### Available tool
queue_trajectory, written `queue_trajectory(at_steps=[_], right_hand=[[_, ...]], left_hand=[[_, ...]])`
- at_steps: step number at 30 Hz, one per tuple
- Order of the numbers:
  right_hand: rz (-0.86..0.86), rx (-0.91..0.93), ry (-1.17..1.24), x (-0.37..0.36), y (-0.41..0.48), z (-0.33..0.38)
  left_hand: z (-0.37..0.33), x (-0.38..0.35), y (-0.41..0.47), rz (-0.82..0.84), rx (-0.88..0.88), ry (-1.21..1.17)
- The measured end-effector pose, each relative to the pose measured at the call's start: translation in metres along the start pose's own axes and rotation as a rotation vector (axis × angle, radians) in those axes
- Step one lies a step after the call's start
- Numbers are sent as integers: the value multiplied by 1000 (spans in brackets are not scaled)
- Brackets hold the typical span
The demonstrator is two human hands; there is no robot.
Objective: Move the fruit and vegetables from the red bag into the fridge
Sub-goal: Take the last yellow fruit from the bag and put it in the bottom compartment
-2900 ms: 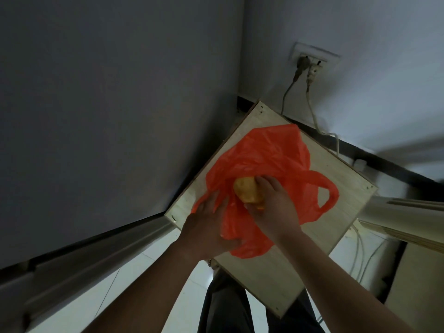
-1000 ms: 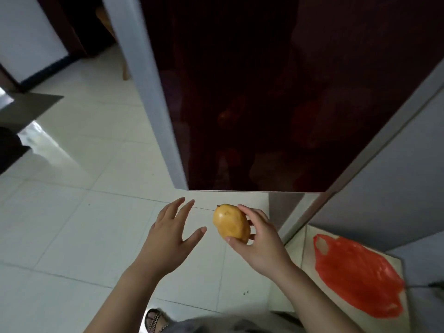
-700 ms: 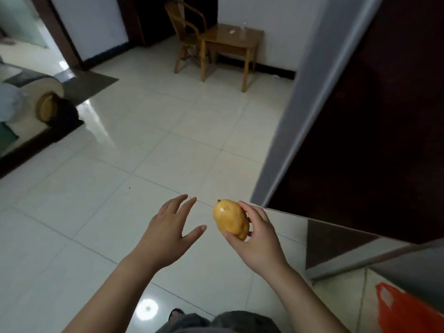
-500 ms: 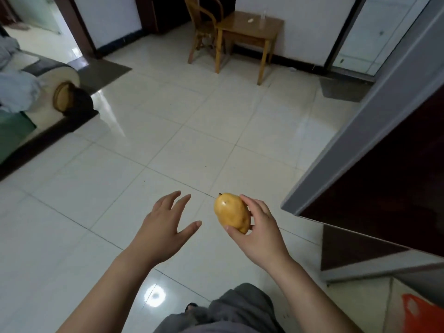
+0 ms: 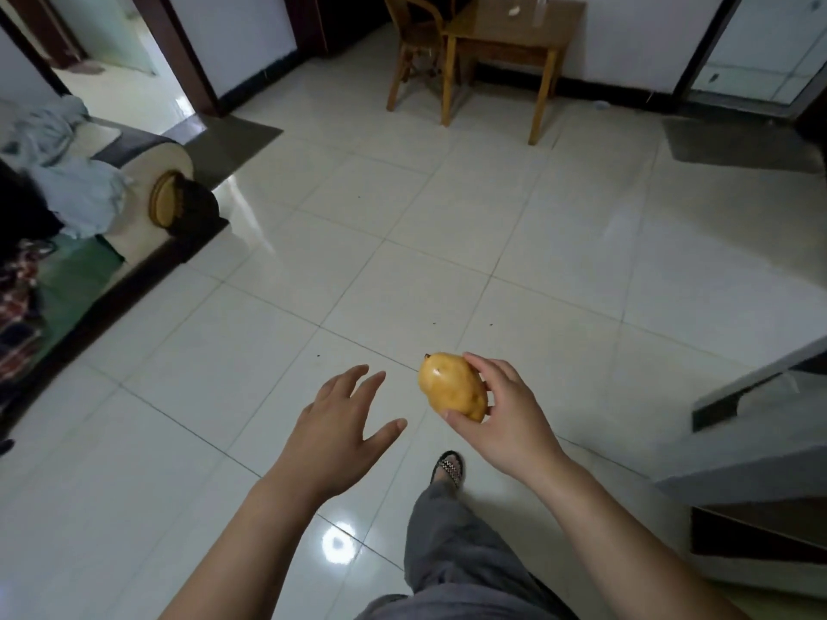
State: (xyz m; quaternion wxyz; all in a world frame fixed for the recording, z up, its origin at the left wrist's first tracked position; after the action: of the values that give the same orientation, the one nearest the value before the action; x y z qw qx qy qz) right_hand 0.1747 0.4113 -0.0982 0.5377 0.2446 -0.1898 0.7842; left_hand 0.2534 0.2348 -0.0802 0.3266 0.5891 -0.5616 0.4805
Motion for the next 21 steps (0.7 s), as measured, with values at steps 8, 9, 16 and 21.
queue_trajectory(at_steps=[8, 9, 16, 21], right_hand=[[-37, 58, 26, 27, 154, 15], [-57, 61, 26, 37, 174, 16], [-258, -85, 18, 124, 239, -34], [-486, -296, 16, 199, 246, -105]], left_hand=[[-13, 42, 160, 10, -61, 50], [-18, 48, 182, 6, -71, 45], [-85, 48, 306, 59, -234, -2], [-191, 16, 393, 194, -482, -6]])
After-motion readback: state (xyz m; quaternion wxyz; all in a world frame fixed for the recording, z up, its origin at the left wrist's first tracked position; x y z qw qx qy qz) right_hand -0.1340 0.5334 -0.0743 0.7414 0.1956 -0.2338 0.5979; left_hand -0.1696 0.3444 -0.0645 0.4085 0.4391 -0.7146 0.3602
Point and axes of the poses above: each hand's wrist, its own y-axis towards the middle knuckle, its own x-axis out of the back of the hand, z = x × y, the point moved 7 cm from there along y, towards the middle knuckle, and after that the axes turned 4 degrees about -z, right-handed, at the moved point
